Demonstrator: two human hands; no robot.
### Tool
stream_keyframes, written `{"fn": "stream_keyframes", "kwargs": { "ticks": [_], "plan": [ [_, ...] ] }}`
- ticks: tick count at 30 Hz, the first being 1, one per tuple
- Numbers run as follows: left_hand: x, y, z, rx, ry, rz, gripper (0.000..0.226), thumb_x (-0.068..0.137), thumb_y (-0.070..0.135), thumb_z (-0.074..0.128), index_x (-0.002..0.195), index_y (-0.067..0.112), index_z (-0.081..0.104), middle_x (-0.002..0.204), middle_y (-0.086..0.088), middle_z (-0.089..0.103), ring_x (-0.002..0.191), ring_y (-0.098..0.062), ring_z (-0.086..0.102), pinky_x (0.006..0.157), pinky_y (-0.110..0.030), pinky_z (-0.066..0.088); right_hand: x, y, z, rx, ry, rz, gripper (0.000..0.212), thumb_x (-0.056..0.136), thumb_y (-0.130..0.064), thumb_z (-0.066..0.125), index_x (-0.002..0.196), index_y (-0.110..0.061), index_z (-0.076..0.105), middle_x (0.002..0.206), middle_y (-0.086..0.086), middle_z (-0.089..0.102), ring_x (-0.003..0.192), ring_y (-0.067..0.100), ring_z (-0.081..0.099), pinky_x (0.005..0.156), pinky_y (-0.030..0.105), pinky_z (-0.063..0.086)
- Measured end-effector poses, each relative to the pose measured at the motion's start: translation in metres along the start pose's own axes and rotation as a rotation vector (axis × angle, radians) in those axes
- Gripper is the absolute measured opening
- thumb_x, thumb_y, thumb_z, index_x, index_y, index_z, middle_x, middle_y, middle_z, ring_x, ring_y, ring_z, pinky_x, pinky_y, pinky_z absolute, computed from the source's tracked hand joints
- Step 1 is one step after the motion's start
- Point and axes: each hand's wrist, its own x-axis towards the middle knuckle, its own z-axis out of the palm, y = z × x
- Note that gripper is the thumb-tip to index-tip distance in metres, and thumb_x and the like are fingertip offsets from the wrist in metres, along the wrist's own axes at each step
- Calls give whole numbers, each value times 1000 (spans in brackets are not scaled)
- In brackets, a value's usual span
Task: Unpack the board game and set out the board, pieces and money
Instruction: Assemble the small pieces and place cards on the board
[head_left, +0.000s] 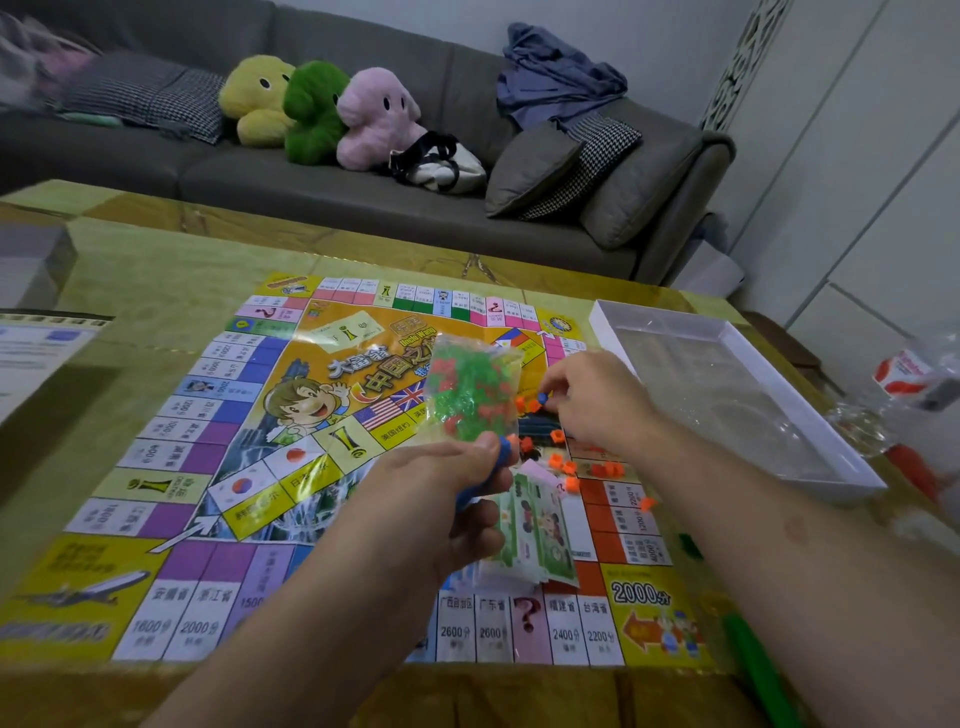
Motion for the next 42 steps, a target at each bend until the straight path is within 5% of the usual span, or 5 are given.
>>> {"fn": "stream_keyframes", "kwargs": {
  "ticks": [5, 10, 18, 31, 42],
  "plan": [
    [-4, -5, 0, 49, -2, 37, 21, 97, 17, 66, 96, 1, 79, 65, -1, 69, 64, -18, 51, 55, -26, 52, -51, -7, -40, 469, 149, 53, 17, 94, -14, 73, 95, -30, 77, 85, -9, 71, 82, 11, 69, 69, 30, 59],
    [-16, -13, 10, 93, -84, 22, 23, 97, 19, 66, 90, 4, 82, 68, -2, 68, 61, -16, 53, 54, -27, 51, -157, -35, -78, 950, 39, -27, 10, 96, -21, 75, 93, -28, 81, 89, -3, 78, 87, 19, 75, 76, 41, 62],
    [-38, -26, 20, 311, -154, 45, 20, 95, 27, 71, 89, 12, 83, 78, -4, 75, 64, -19, 61, 56, -29, 52, -196, -26, -72, 567, 212, -257, 2, 95, -23, 78, 94, -25, 79, 88, -20, 69, 88, 7, 68, 70, 15, 49],
    [-31, -16, 14, 584, -282, 78, 15, 95, 24, 71, 91, 15, 83, 82, -8, 72, 65, -16, 57, 59, -29, 48, -191, -14, -77, 347, 164, -415, 20, 87, -28, 83, 81, -25, 63, 81, -12, 57, 75, 12, 55, 60, 40, 49],
    [-26, -16, 10, 866, -322, 207, 17, 95, 18, 73, 81, 18, 82, 80, -10, 76, 62, -19, 65, 64, -32, 60, -191, -23, -82, 155, 50, -472, 23, 77, -23, 81, 68, -25, 60, 68, -12, 54, 62, 9, 47, 49, 30, 36]
  ]
}}
